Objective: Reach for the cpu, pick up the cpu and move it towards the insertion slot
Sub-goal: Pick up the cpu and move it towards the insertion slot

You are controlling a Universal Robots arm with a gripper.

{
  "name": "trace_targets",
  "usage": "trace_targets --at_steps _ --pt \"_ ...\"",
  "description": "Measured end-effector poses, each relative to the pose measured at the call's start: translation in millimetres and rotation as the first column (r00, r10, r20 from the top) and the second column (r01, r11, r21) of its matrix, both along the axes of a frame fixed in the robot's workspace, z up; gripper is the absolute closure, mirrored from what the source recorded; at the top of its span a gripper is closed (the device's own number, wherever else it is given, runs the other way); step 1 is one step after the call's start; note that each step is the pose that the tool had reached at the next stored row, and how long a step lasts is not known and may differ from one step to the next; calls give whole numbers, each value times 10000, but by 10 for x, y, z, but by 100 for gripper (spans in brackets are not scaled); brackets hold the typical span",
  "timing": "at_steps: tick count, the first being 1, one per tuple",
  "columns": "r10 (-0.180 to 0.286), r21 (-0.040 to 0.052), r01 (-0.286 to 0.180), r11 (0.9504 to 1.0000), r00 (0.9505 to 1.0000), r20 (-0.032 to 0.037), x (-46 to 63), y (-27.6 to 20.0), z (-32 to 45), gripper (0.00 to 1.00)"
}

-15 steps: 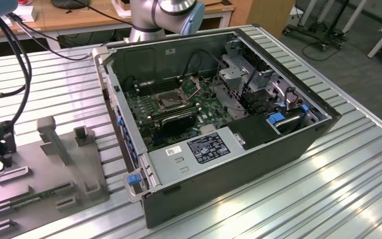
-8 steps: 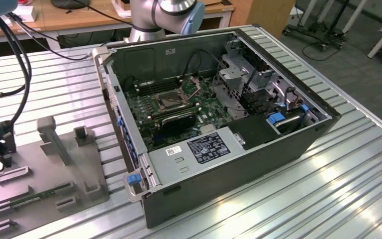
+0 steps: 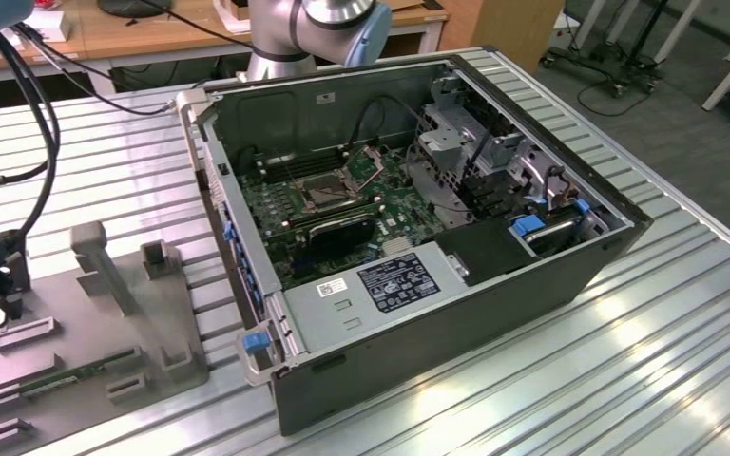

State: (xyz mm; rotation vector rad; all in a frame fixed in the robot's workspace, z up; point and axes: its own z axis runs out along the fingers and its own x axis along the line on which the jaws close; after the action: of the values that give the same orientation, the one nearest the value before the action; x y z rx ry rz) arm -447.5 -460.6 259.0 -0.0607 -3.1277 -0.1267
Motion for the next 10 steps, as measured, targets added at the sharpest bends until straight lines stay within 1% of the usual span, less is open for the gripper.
trace_targets --at_steps 10 --pt "0 1 0 10000 10000 0 0 0 18 45"
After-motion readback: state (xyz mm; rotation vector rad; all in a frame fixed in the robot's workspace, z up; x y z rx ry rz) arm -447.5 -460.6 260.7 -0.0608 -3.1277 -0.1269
